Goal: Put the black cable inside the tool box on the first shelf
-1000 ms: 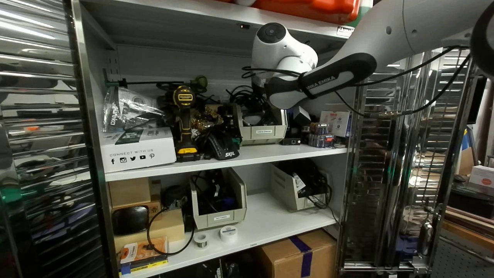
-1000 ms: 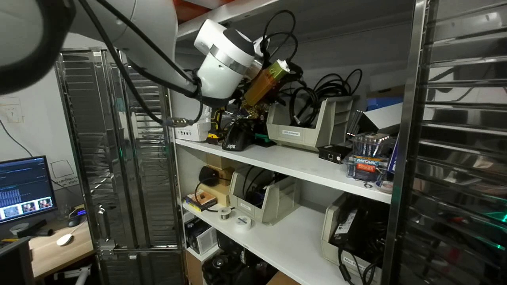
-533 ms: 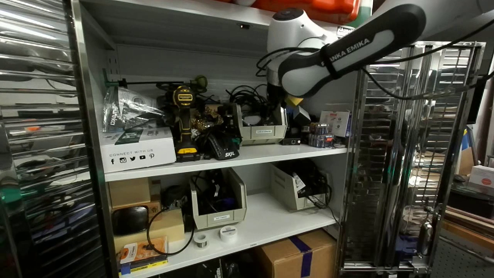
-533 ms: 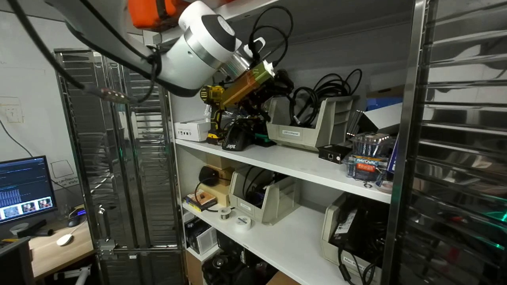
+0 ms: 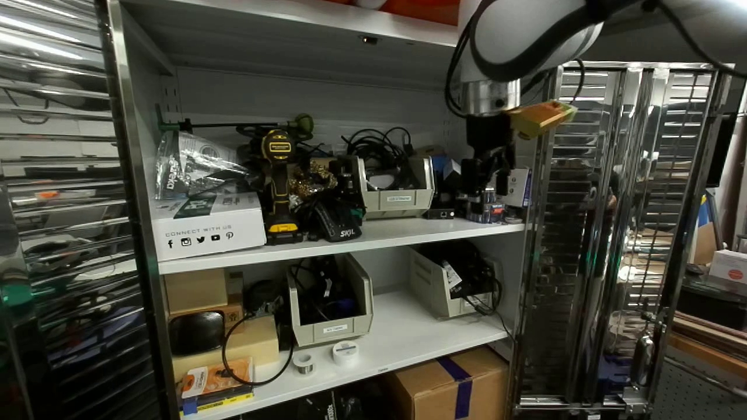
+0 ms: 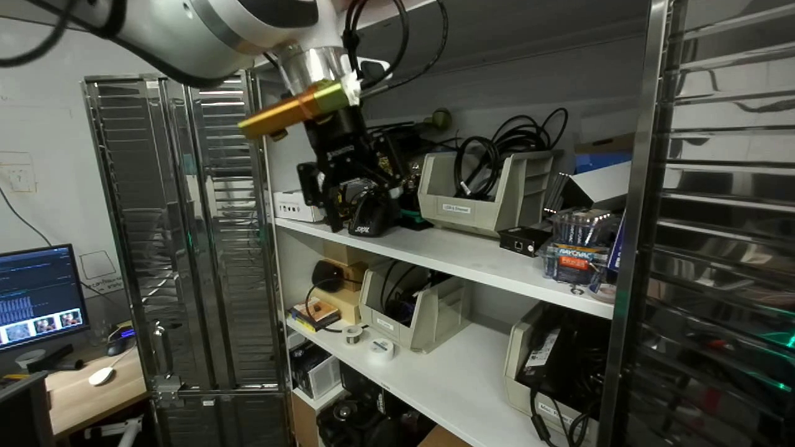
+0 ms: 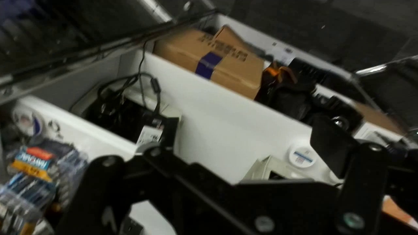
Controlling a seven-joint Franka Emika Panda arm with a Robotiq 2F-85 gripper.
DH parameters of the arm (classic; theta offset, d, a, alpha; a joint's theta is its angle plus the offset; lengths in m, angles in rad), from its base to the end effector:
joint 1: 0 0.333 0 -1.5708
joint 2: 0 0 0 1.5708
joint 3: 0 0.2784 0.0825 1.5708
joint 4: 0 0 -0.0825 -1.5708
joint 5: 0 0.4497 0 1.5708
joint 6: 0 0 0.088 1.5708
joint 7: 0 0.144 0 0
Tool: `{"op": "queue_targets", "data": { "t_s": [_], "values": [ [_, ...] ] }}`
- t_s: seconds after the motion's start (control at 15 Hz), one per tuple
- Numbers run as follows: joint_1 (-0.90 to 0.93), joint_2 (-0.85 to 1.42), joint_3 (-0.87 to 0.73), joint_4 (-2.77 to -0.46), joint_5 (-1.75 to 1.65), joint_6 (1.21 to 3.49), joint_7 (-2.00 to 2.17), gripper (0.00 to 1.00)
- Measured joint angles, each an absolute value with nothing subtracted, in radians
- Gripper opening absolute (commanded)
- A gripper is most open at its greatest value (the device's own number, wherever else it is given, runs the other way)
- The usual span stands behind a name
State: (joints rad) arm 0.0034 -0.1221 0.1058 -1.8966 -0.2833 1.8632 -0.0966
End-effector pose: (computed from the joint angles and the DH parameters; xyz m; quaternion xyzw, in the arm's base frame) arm 0.6061 0.0362 0.4779 0.9794 0.1359 0.0442 0.1429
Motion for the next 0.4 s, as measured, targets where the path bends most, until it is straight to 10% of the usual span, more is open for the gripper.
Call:
{"op": "queue_targets", "data": {
  "t_s": [0.4],
  "values": [
    [0.007, -0.313, 0.069, -1.897, -0.088, 1.497, -0.21, 1.0]
  ]
}}
